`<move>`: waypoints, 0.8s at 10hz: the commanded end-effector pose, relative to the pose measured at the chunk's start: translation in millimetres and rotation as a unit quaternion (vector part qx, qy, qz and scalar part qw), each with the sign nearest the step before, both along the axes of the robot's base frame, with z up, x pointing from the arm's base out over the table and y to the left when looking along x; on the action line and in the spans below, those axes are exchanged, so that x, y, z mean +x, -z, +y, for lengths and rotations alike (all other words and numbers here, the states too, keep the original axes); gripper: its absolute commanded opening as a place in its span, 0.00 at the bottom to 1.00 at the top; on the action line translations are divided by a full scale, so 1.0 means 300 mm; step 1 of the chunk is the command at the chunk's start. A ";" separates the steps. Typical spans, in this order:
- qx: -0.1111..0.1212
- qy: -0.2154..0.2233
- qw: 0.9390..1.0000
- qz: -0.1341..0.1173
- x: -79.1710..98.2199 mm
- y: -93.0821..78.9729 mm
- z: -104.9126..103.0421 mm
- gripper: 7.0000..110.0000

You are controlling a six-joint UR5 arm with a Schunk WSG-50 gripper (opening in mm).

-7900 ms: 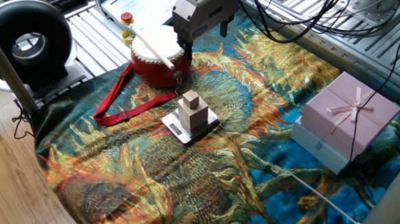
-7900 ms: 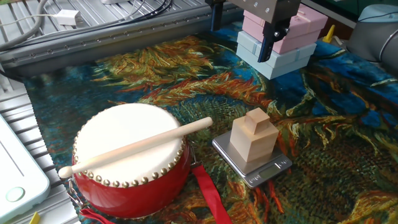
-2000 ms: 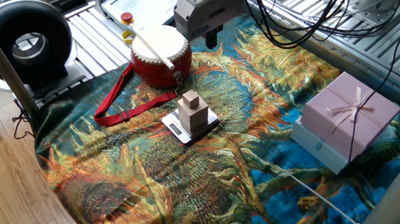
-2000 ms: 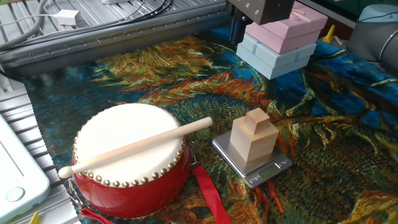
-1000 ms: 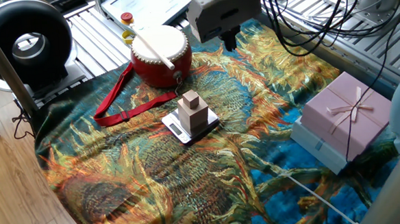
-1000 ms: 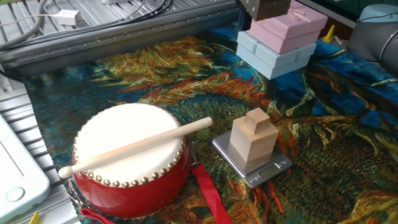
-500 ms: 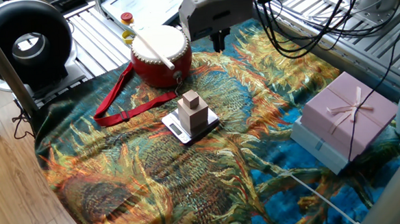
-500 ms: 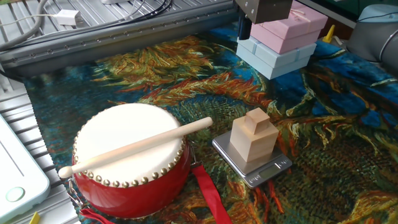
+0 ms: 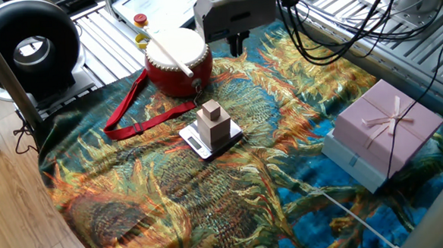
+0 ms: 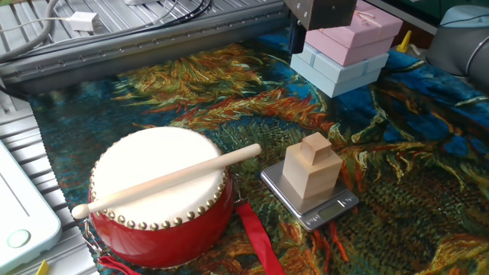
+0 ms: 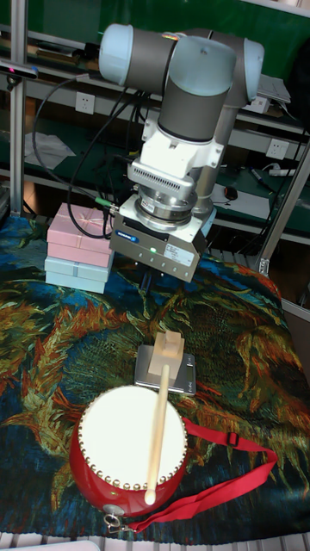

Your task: Play the drum

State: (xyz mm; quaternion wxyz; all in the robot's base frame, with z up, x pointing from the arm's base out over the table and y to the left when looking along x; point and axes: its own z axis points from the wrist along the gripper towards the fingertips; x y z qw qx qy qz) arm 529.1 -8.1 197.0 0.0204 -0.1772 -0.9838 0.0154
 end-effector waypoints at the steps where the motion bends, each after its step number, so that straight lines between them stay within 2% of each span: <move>1: 0.005 -0.011 1.000 -0.015 0.030 0.000 0.004 0.00; 5: -0.017 -0.034 0.999 -0.002 0.115 -0.050 -0.042 0.00; 8: -0.018 -0.049 0.999 -0.002 0.180 -0.083 -0.048 0.00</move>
